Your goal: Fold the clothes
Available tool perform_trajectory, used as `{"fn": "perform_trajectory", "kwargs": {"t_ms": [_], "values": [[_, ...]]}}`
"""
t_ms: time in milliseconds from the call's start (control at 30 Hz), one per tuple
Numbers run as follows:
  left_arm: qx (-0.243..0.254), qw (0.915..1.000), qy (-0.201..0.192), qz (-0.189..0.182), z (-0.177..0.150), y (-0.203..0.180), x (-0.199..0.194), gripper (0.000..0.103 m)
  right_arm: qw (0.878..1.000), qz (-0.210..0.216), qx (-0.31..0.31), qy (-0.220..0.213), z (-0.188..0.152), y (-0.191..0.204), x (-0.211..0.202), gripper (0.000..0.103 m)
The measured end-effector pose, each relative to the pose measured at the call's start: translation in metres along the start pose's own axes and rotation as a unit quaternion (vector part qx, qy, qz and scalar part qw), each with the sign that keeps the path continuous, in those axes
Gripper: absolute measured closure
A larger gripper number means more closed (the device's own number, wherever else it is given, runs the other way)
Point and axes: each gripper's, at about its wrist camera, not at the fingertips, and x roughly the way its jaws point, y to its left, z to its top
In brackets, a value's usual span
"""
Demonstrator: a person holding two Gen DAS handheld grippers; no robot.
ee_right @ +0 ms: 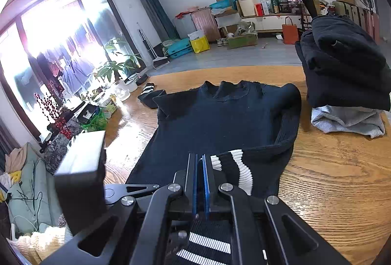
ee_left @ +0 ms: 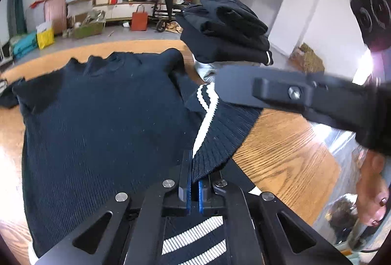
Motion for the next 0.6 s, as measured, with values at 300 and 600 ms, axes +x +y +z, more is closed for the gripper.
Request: {"fn": "perform_trajectory", "kwargs": {"t_ms": [300,600], "values": [[-0.080,0.9967,0.000,-0.015,-0.004,0.047,-0.021,0.099,1.000,-0.008,0.020,0.011,0.000,-0.008,0.004,0.061],[-0.124,0.9919,0.004,-0.026,-0.018,0.078,-0.021,0.099,0.988,-0.083,0.121,0.040,0.031,-0.085,0.037,0.055]]}}
